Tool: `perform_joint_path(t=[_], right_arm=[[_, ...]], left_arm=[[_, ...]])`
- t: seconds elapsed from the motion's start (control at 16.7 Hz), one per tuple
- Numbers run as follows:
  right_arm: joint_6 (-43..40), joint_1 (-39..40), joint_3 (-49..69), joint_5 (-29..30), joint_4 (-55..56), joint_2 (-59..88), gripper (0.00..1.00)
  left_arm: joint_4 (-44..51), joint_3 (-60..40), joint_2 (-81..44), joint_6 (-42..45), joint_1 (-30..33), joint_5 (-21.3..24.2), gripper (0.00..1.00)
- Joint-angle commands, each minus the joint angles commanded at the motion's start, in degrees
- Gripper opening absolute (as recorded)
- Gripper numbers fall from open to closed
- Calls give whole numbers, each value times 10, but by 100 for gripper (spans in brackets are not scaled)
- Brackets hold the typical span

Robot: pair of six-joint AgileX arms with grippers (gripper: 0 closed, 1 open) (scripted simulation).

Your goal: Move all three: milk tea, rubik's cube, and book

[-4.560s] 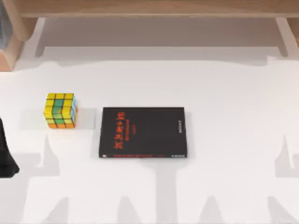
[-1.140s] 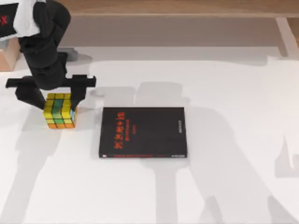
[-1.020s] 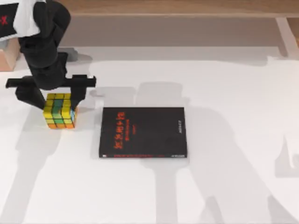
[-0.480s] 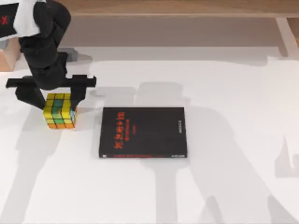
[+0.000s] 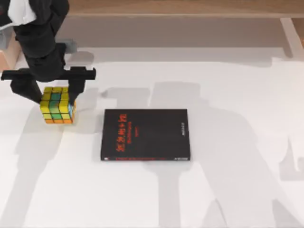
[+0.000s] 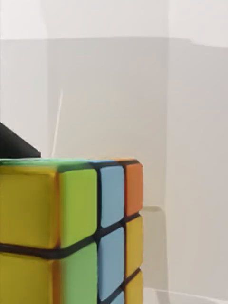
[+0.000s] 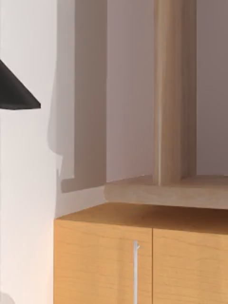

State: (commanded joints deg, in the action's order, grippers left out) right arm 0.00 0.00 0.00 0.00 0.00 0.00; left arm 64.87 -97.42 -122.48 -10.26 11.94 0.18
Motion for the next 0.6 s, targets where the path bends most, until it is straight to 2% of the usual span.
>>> perform_joint_path(t=[0.36,0.6], right_arm=[[0,0,0,0,0,0,100],[0,0,0,0,0,0,100]], left_arm=[[-18,6,7,0,2,-8,0],[-120,46,72,-1,12,-44,0]])
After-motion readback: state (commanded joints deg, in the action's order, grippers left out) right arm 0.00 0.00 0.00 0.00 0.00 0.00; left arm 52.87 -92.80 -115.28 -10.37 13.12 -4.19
